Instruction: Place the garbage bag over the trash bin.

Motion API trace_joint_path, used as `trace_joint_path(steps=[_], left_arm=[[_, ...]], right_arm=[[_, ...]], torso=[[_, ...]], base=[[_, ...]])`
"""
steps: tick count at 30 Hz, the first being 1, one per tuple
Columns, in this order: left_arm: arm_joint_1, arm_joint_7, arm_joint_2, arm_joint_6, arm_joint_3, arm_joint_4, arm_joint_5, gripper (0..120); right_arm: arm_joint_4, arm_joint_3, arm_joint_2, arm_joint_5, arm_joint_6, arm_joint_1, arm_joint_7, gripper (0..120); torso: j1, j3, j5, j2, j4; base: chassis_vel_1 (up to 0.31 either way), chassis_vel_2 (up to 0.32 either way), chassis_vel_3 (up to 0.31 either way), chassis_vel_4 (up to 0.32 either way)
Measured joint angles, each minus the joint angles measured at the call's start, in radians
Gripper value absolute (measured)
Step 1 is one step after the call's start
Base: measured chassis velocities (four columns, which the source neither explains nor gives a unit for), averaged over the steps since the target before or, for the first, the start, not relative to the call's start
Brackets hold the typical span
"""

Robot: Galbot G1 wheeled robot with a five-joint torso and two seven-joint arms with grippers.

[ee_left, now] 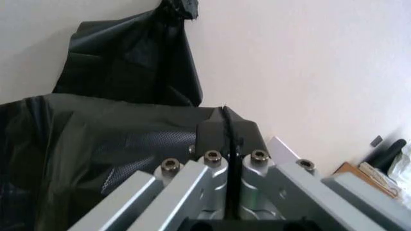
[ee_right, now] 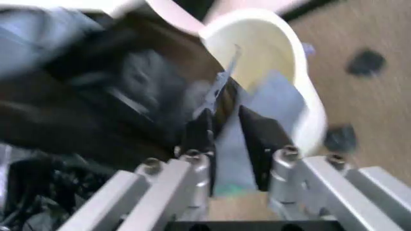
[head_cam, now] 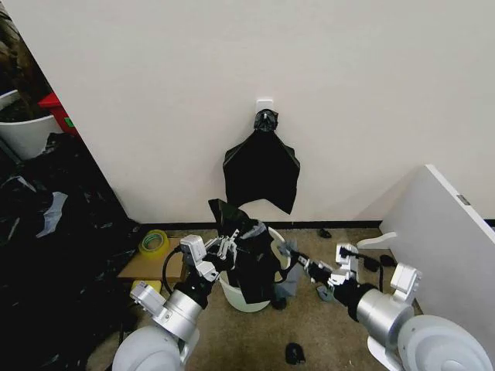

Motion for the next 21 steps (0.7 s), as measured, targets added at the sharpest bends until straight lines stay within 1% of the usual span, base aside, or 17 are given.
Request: trace_joint_path(steps=[1, 3, 4, 6, 8, 9, 12, 13, 17, 18, 19, 21], left_arm=[[0.000, 0.000, 0.000, 0.000, 0.000, 0.000, 0.000, 0], [-0.001, 0.001, 0.001, 0.000, 0.001, 0.003, 0.000, 0], [-0.001, 0.001, 0.001, 0.000, 0.001, 0.003, 0.000, 0], [-0.003, 0.001, 0.001, 0.000, 0.004, 0.004, -0.002, 0], [-0.003, 0.001, 0.001, 0.000, 0.004, 0.004, -0.003, 0], [-0.003, 0.001, 0.003, 0.000, 0.004, 0.004, -0.004, 0], [-0.001, 0.002, 0.007, 0.000, 0.000, -0.001, -0.006, 0], [-0.001, 0.002, 0.007, 0.000, 0.000, -0.001, -0.006, 0], [0.005, 0.004, 0.007, 0.000, -0.003, -0.004, -0.009, 0], [0.005, 0.004, 0.007, 0.000, -0.003, -0.004, -0.009, 0], [0.006, 0.005, 0.006, 0.000, -0.003, -0.004, -0.009, 0], [0.007, 0.006, 0.003, 0.000, -0.001, -0.005, -0.009, 0]], right_arm=[[0.000, 0.000, 0.000, 0.000, 0.000, 0.000, 0.000, 16], [0.000, 0.010, 0.014, 0.039, -0.008, -0.019, 0.020, 25], [0.000, 0.010, 0.014, 0.039, -0.008, -0.019, 0.020, 25], [0.000, 0.006, 0.043, 0.077, 0.021, -0.034, 0.014, 39], [0.000, 0.004, 0.049, 0.079, 0.022, -0.032, 0.015, 40], [-0.003, -0.003, 0.060, 0.083, 0.022, -0.026, 0.021, 47], [-0.021, -0.019, 0.078, 0.075, 0.015, -0.016, 0.032, 60], [-0.021, -0.019, 0.078, 0.075, 0.015, -0.016, 0.032, 60], [-0.055, -0.034, 0.091, 0.032, 0.003, -0.007, 0.038, 79], [-0.055, -0.034, 0.091, 0.032, 0.003, -0.007, 0.038, 79], [-0.061, -0.036, 0.092, 0.028, 0.002, -0.005, 0.038, 82], [-0.073, -0.040, 0.094, 0.025, -0.007, 0.001, 0.037, 92]], torso=[[0.000, 0.000, 0.0000, 0.000, 0.0000], [0.000, 0.000, 0.0000, 0.000, 0.0000], [0.000, 0.000, 0.0000, 0.000, 0.0000], [0.000, 0.000, -0.0002, 0.000, 0.0000], [0.000, 0.000, -0.0001, 0.000, 0.0000], [0.000, 0.000, 0.0000, 0.000, 0.0001], [0.000, 0.000, 0.0000, 0.000, 0.0001], [0.000, 0.000, 0.0000, 0.000, 0.0001], [0.000, 0.000, -0.0001, 0.000, 0.0001], [0.000, 0.000, -0.0001, 0.000, 0.0001], [0.000, 0.000, -0.0001, 0.000, 0.0001], [0.000, 0.000, -0.0001, 0.000, 0.0001]], base=[[0.000, 0.000, 0.000, 0.000], [0.000, 0.000, 0.000, 0.000], [0.000, 0.000, 0.000, 0.000], [0.000, 0.000, 0.000, 0.000], [0.000, 0.000, 0.000, 0.000], [0.000, 0.000, 0.000, 0.000], [0.000, 0.000, 0.000, 0.000], [0.000, 0.000, 0.000, 0.000], [0.000, 0.000, 0.000, 0.000], [0.000, 0.000, 0.000, 0.000], [0.000, 0.000, 0.000, 0.000], [0.000, 0.000, 0.000, 0.000]])
